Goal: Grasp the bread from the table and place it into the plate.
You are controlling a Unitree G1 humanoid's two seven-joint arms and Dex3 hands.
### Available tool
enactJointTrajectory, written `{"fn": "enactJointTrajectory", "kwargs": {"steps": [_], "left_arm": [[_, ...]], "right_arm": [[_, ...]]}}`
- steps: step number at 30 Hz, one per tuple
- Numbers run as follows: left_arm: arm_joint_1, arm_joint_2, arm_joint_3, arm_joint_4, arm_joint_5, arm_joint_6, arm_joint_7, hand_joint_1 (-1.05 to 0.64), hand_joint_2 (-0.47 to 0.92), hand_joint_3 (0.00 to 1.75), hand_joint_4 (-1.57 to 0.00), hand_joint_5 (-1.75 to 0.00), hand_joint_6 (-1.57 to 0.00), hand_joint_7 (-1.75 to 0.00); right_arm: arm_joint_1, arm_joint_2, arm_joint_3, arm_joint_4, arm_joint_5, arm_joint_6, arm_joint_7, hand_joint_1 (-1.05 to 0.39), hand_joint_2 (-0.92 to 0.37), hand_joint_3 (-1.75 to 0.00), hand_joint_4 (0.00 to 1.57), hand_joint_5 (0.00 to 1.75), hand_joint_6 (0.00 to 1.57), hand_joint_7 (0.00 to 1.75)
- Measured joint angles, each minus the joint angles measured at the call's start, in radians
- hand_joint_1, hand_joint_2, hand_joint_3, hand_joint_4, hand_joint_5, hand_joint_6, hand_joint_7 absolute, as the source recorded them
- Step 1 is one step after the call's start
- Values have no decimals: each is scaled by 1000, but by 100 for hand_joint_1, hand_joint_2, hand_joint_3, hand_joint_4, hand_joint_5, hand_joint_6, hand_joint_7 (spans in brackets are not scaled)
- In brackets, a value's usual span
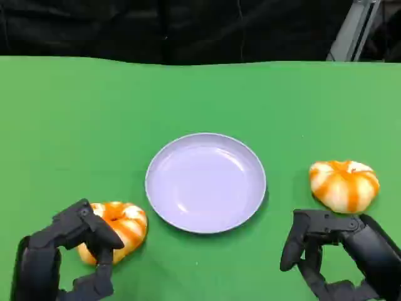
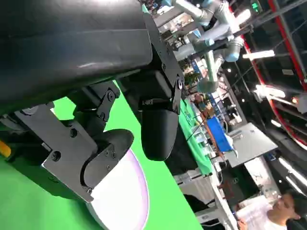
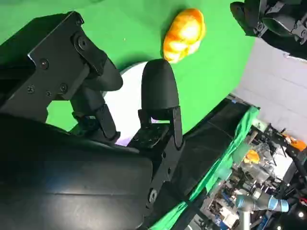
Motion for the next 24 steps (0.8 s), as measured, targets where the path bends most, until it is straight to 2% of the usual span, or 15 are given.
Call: {"fn": "enactJointTrajectory", "kwargs": {"steps": [17,20,21,23,24], "left_arm": [[0,-2,0,0,10,-2,0,2,39,135,-88,-160,-81,-140],[-3,-3,1,11,1,-15,0,0,45,123,-76,-147,-75,-124],[-3,-4,2,17,1,-22,0,-1,50,111,-71,-134,-71,-108],[-3,-10,2,19,0,-22,0,-2,56,98,-69,-124,-71,-94],[-3,-14,2,18,-1,-19,0,-3,57,88,-64,-115,-65,-78]], "right_arm": [[0,0,1,-5,5,16,2,10,-34,-137,87,169,78,134],[0,0,1,-5,5,16,2,11,-33,-138,87,168,79,134],[0,0,1,-5,5,16,2,11,-33,-138,87,167,79,133],[0,0,1,-5,4,16,2,11,-33,-139,87,167,79,133],[0,0,1,-5,4,16,2,11,-33,-139,87,167,79,133]]}}
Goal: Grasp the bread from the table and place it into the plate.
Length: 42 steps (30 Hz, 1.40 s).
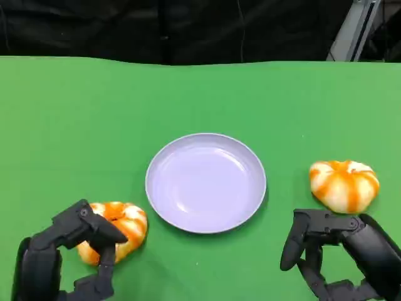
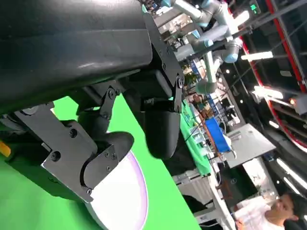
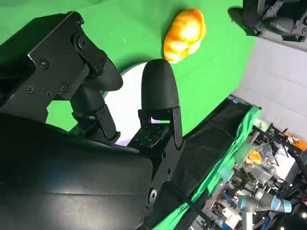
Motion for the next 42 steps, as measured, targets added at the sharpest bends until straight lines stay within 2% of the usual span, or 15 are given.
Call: {"fn": "enactJointTrajectory", "kwargs": {"steps": [2,3,5,6,7,12,17,23,26,29,32,34,36,40,42], "left_arm": [[1,-6,2,-8,2,23,0,-6,64,69,-61,-102,-63,-55],[2,-6,4,-18,11,38,1,-11,73,48,-57,-89,-61,-38],[3,-4,12,-38,60,80,7,-14,81,29,-57,-81,-63,-24],[3,-1,16,-45,80,98,10,-26,85,18,-44,-71,-53,-14],[5,3,21,-58,121,124,20,-30,87,12,-40,-67,-50,-10],[11,43,23,-107,341,249,52,-46,91,3,-14,-56,-35,0],[8,93,-3,-114,485,349,58,-53,92,1,-6,-61,-24,0],[-22,133,-66,-138,626,486,42,-54,92,5,-1,-66,-25,-1],[-59,149,-108,-151,697,581,-9,-52,92,6,-8,-72,-30,-3],[-111,176,-149,-144,764,660,-47,-53,92,5,-22,-76,-41,-5],[-163,194,-193,-118,832,736,-69,-52,92,2,-42,-60,-52,-3],[-189,198,-220,-85,861,778,-78,-50,92,4,-49,-55,-56,-3],[-212,201,-246,-41,865,806,-80,-49,92,6,-52,-54,-58,-3],[-244,226,-272,33,858,827,-87,-42,92,21,-60,-22,-74,-3],[-258,234,-276,50,839,827,-87,-39,92,22,-62,-15,-77,-3]], "right_arm": [[0,0,0,-1,-1,0,0,11,-33,-139,87,167,79,132],[0,0,0,-1,-1,0,0,11,-34,-138,87,167,79,132],[0,1,0,-2,-1,0,0,11,-34,-138,87,167,79,132],[0,1,1,-2,-1,0,0,11,-34,-138,87,167,79,132],[1,2,1,-2,-1,0,0,11,-34,-138,87,167,79,132],[1,5,7,-9,-1,5,0,11,-34,-138,87,167,79,133],[1,6,10,-14,-5,17,-1,13,-33,-139,87,166,79,132],[1,13,14,-16,-7,19,-6,11,-32,-139,89,166,80,131],[1,13,15,-16,-7,19,-7,10,-33,-138,88,167,80,132],[2,14,15,-17,-7,21,-7,10,-33,-137,87,169,79,132],[1,14,16,-18,-6,29,-6,10,-33,-137,87,168,79,133],[2,14,16,-19,-6,29,-7,9,-34,-136,87,168,79,133],[2,14,17,-20,-6,30,-7,9,-34,-136,87,168,79,132],[2,14,16,-21,-7,30,-7,10,-33,-136,87,167,79,132],[2,14,16,-21,-8,30,-7,10,-33,-137,87,167,80,132]]}}
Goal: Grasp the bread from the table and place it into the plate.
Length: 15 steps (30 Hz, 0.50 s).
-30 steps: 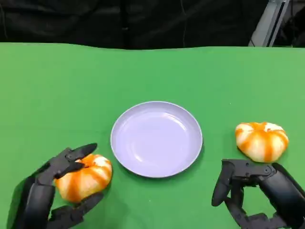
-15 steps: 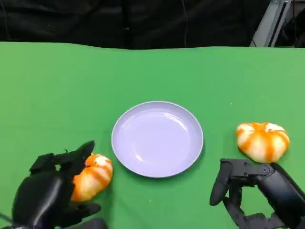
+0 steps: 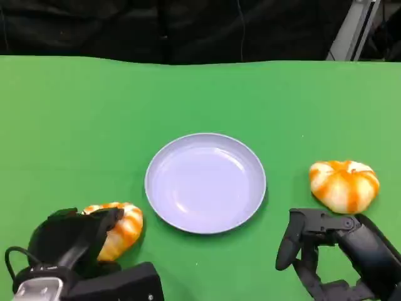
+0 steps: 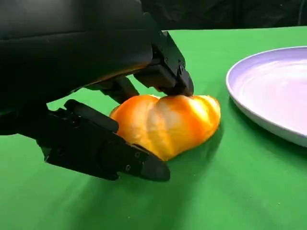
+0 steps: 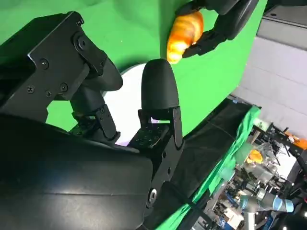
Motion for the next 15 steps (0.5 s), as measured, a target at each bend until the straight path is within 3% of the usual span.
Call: {"fn": "enactJointTrajectory", "kwargs": {"steps": [3,6,7,8,9,10,12,15], "left_arm": [[-7,2,-2,5,-38,4,5,-34,92,19,-74,-17,-85,-5],[-7,2,11,23,-99,-26,56,-12,91,15,-96,-23,-109,-13],[-5,-1,28,46,-142,-71,103,-7,88,24,-99,-60,-115,-23],[-1,-4,48,79,-186,-137,164,-5,71,60,-94,-104,-109,-54],[3,-7,66,118,-230,-217,231,-4,61,80,-91,-120,-102,-72],[5,-11,77,154,-267,-293,291,-7,57,95,-87,-152,-91,-106],[10,-12,83,205,-311,-426,386,-9,54,102,-83,-169,-83,-129],[11,-12,87,231,-323,-517,470,-8,49,101,-85,-171,-83,-135]], "right_arm": [[0,0,0,0,0,0,0,9,-33,-136,87,167,80,132],[0,0,0,0,0,1,0,9,-33,-137,88,168,80,132],[0,0,0,0,0,1,0,10,-33,-137,88,168,80,132],[0,0,0,0,0,2,0,10,-33,-137,88,167,80,132],[0,0,0,0,-1,2,0,10,-33,-137,88,167,80,132],[0,0,0,0,-4,2,-2,10,-32,-138,88,167,80,132],[-2,0,2,0,-12,1,-6,10,-32,-138,88,167,80,132],[-4,3,6,1,-14,1,-9,11,-32,-139,88,166,80,132]]}}
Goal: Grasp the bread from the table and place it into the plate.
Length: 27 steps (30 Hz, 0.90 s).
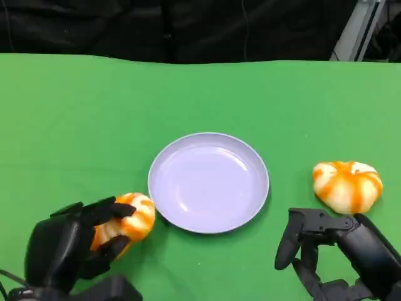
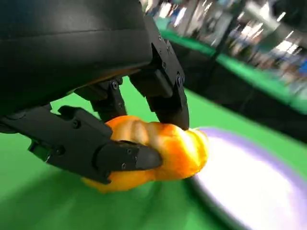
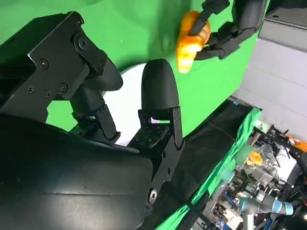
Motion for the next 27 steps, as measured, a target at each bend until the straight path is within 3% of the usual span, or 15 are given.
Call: {"fn": "enactJointTrajectory", "kwargs": {"steps": [8,16,23,27], "left_arm": [[-7,-5,41,21,-22,-107,148,-7,28,141,-85,-175,-82,-141],[-56,32,27,25,117,-271,347,-16,21,156,-86,-174,-83,-144],[-165,-8,-39,24,150,-265,328,-20,19,168,-89,-174,-87,-144],[-241,-32,-91,62,149,-211,247,-18,25,160,-92,-175,-87,-150]], "right_arm": [[0,6,6,0,-3,0,-2,11,-32,-138,87,167,80,132],[-2,6,12,1,-21,-1,-9,11,-31,-138,87,166,80,131],[-3,6,10,0,-21,0,-10,12,-31,-139,87,166,81,131],[-1,6,10,0,-18,-1,-10,13,-31,-140,88,167,81,131]]}}
